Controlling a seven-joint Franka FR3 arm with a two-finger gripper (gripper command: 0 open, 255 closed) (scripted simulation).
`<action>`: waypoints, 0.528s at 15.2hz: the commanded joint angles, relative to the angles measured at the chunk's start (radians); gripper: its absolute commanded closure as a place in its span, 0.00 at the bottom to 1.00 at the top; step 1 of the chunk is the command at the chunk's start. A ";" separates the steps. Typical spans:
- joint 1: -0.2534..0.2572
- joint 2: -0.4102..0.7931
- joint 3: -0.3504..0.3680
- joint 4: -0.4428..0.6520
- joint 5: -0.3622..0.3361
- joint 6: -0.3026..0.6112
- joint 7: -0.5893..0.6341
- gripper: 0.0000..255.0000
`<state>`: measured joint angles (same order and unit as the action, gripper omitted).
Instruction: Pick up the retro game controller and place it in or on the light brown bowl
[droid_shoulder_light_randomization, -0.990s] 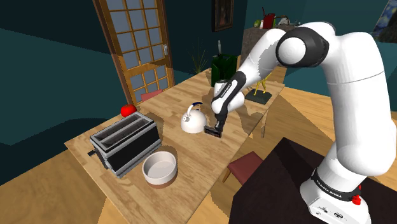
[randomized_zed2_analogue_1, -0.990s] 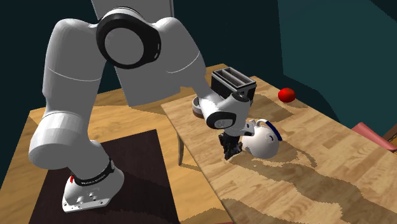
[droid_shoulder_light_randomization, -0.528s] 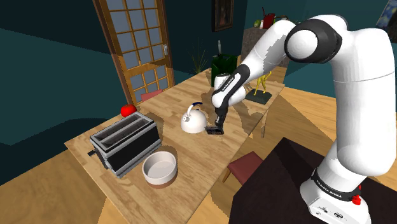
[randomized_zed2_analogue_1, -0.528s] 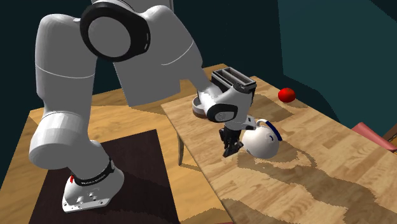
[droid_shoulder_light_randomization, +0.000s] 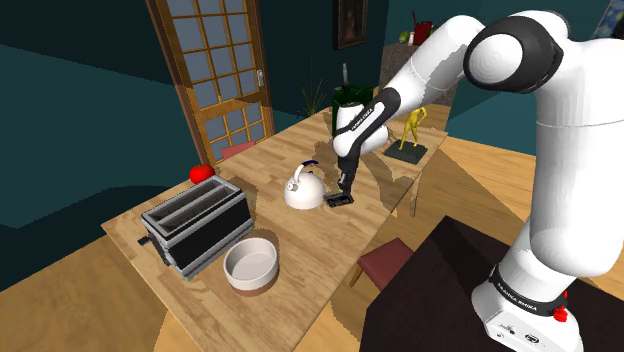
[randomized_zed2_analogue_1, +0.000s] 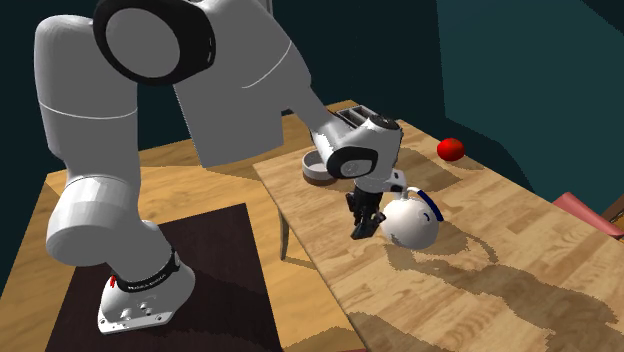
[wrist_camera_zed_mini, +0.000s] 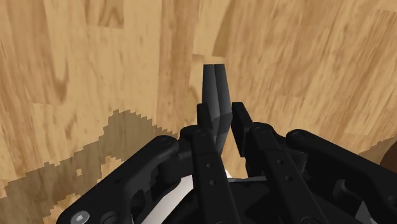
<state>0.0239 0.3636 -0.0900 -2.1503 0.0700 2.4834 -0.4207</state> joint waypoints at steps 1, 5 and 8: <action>0.001 -0.026 -0.002 -0.004 -0.004 -0.022 0.002 1.00; 0.004 -0.067 -0.006 0.001 -0.012 -0.068 0.008 1.00; 0.005 -0.097 -0.008 0.006 -0.017 -0.102 0.012 1.00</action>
<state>0.0280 0.2762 -0.0977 -2.1472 0.0551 2.3934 -0.4114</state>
